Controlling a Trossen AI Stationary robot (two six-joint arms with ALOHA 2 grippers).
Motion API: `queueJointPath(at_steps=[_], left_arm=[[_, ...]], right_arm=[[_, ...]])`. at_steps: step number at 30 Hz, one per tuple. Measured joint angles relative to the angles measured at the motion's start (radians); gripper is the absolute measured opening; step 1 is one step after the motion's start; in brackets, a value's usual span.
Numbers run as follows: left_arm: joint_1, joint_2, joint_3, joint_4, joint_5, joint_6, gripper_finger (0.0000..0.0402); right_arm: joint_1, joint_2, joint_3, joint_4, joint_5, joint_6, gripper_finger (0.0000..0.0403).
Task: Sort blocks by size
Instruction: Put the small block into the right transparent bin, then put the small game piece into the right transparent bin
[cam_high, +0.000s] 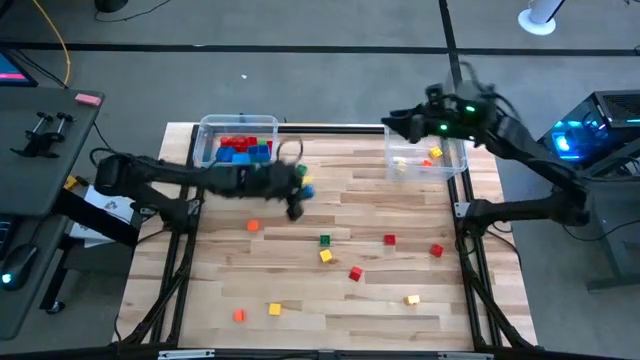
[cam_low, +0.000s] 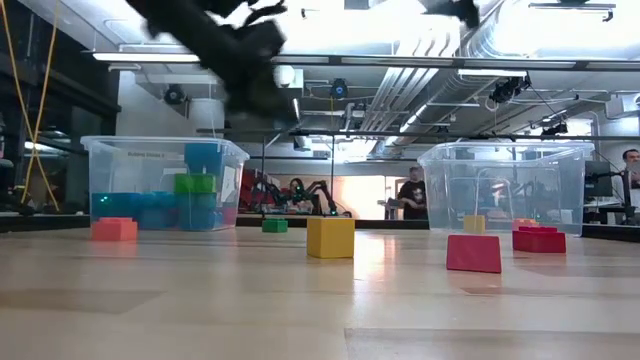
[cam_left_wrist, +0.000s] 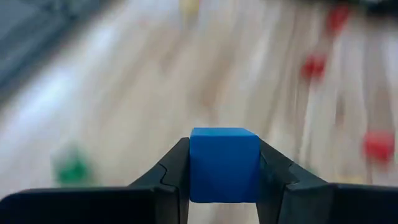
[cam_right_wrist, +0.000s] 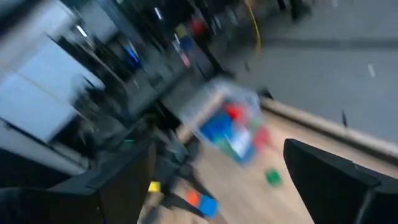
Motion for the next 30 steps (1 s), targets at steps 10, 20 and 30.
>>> queueJointPath(at_steps=[10, 20, 30], left_arm=[[0.151, 0.404, 0.493, 0.152, 0.201, 0.220, 0.0093], [0.154, 0.730, 0.903, 0.183, 0.243, 0.247, 0.0093], [0.159, 0.947, 1.093, 0.384, 0.170, 0.310, 0.0225]], right_arm=[[0.240, -0.068, 0.001, 0.162, 0.393, -0.041, 0.0350], [0.297, -0.026, 0.000, 0.280, 0.551, -0.111, 0.0350], [0.296, -0.007, 0.000, 0.313, 0.566, -0.136, 0.0350]])
